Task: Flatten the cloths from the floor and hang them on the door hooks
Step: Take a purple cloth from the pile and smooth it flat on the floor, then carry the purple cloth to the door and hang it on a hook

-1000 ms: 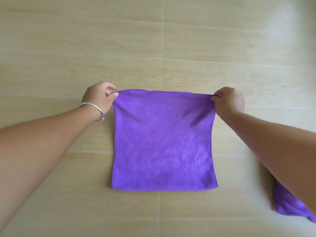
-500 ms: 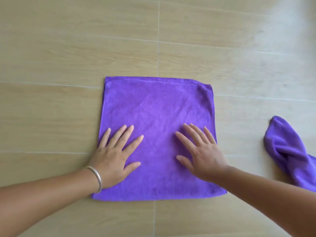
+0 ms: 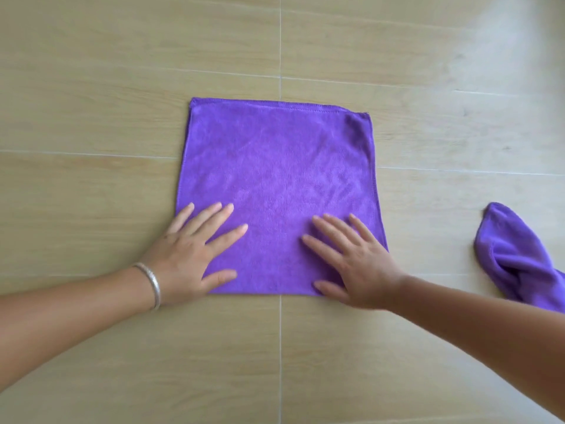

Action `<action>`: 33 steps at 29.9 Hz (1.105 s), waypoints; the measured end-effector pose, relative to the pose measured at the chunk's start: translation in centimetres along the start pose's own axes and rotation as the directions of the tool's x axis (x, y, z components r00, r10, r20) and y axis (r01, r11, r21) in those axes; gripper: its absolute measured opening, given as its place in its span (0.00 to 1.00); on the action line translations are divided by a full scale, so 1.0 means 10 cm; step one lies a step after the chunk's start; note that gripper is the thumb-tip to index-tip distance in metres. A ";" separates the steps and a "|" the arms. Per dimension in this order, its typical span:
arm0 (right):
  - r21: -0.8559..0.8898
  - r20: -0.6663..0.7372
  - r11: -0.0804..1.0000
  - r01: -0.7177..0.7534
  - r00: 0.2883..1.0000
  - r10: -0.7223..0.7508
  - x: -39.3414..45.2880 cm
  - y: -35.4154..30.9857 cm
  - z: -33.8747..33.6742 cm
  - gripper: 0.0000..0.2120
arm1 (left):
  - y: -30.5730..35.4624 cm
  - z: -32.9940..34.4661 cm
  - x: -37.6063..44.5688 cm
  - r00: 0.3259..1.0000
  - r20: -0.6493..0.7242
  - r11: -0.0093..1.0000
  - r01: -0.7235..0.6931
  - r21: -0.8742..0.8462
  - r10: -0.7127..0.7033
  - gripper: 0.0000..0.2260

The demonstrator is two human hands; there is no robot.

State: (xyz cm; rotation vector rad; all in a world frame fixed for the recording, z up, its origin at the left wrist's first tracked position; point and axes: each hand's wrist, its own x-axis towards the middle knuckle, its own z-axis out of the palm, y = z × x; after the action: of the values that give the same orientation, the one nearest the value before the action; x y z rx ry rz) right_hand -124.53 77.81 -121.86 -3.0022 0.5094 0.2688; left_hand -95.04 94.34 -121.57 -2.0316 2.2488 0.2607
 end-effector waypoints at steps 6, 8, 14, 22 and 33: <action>-0.068 0.028 0.985 0.159 0.987 -0.157 -0.37 0.13 0.09 0.31 | -0.06 0.18 -0.43 0.979 -0.040 0.978 -0.197 0.075 0.200 0.28; -0.094 0.010 0.984 0.150 0.989 -0.150 -0.40 0.21 0.07 0.28 | -0.14 0.15 -0.44 0.974 -0.072 0.976 -0.209 0.060 0.213 0.24; -0.212 0.141 0.974 0.074 0.989 -0.044 -0.47 0.23 -0.08 0.26 | -0.01 0.02 -0.49 0.991 -0.094 0.996 -0.093 0.018 0.094 0.21; -0.254 0.309 0.935 -0.246 0.896 0.319 -0.61 -0.17 -0.86 0.27 | 0.39 -0.70 -0.77 0.972 0.104 0.967 0.221 -0.126 -0.208 0.21; -0.205 0.323 0.924 -0.324 0.868 0.376 -0.74 -0.30 -3.44 0.23 | 0.22 -3.18 -1.20 0.921 0.220 0.942 0.334 -0.022 -0.321 0.22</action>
State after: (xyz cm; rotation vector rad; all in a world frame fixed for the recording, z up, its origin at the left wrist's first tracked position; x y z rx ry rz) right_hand -125.01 79.14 -86.57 -2.8643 1.0304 0.8957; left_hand -94.71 100.11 -87.99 -2.2448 1.7620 0.4930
